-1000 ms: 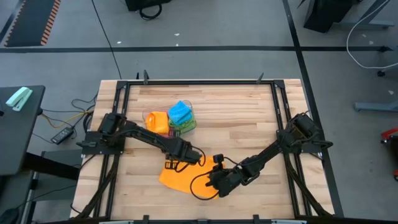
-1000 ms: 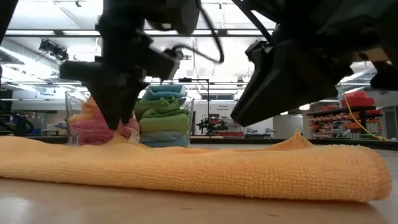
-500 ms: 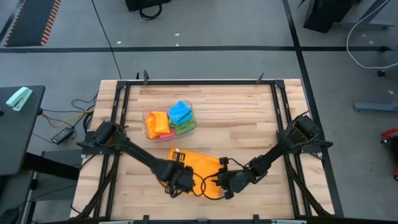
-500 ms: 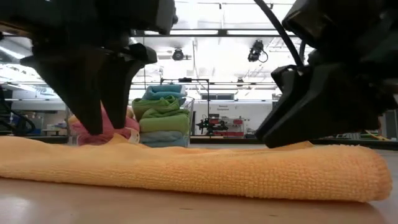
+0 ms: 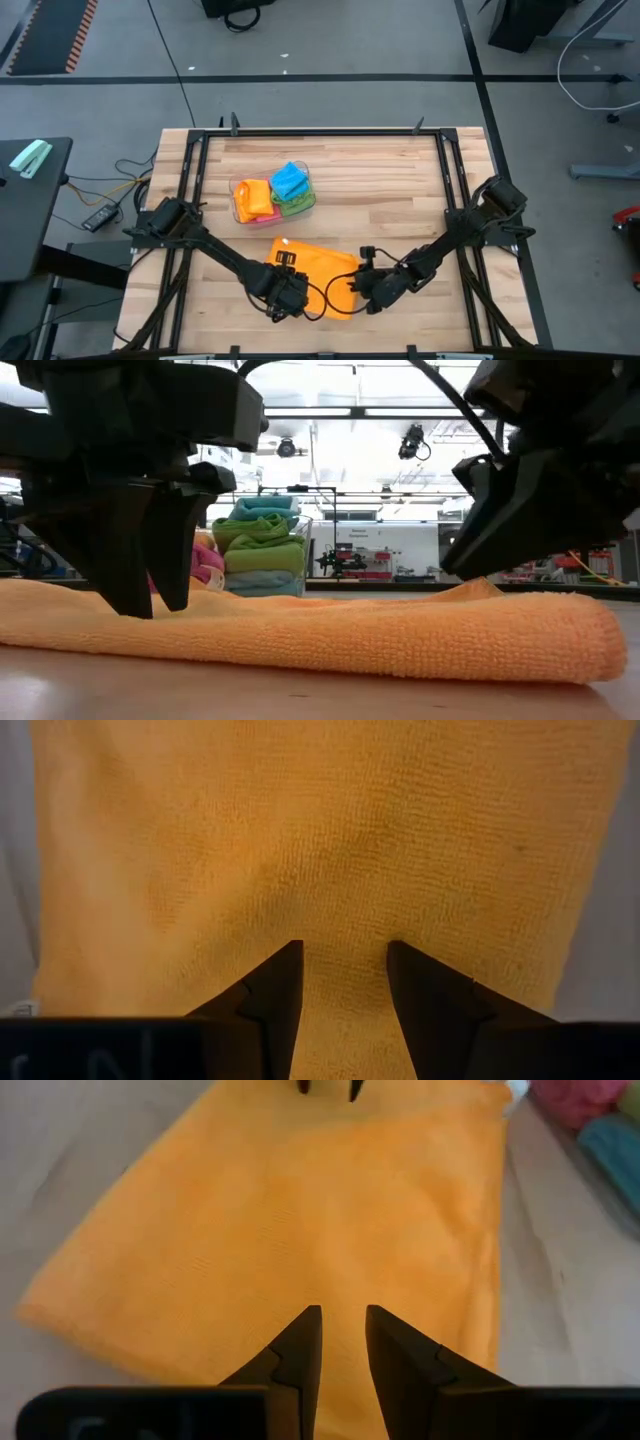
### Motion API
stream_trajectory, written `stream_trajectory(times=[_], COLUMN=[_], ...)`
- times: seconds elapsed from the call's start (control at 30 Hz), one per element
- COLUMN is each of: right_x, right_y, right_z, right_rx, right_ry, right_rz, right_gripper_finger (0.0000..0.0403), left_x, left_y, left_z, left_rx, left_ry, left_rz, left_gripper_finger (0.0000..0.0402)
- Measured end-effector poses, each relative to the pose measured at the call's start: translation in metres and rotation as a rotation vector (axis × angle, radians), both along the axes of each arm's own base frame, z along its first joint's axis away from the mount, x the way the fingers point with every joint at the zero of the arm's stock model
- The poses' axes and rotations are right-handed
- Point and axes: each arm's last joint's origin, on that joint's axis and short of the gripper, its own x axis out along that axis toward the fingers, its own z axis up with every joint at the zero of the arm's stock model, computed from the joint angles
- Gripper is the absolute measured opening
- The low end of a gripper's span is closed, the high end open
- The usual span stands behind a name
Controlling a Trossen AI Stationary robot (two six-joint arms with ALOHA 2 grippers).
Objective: Fold microfiber towels
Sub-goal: Fold the yellow microfiber towel
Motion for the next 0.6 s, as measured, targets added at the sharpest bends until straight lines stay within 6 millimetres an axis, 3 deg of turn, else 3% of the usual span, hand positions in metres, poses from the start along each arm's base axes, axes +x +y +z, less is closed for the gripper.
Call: stream_trajectory(times=[0.33, 0.6], right_x=[-0.015, -0.008], right_y=[-0.019, -0.010], right_z=[-0.023, -0.007], right_rx=[0.016, 0.002], right_ry=[0.084, 0.058], right_rz=[-0.096, -0.001], right_gripper_finger=[0.0090, 0.0090], left_x=[-0.002, 0.001], left_y=[-0.002, -0.004], left_z=[-0.002, 0.008], left_rx=[0.011, 0.007], left_ry=[-0.004, -0.015], left_rz=[-0.023, -0.034], left_gripper_finger=[0.0146, 0.0135])
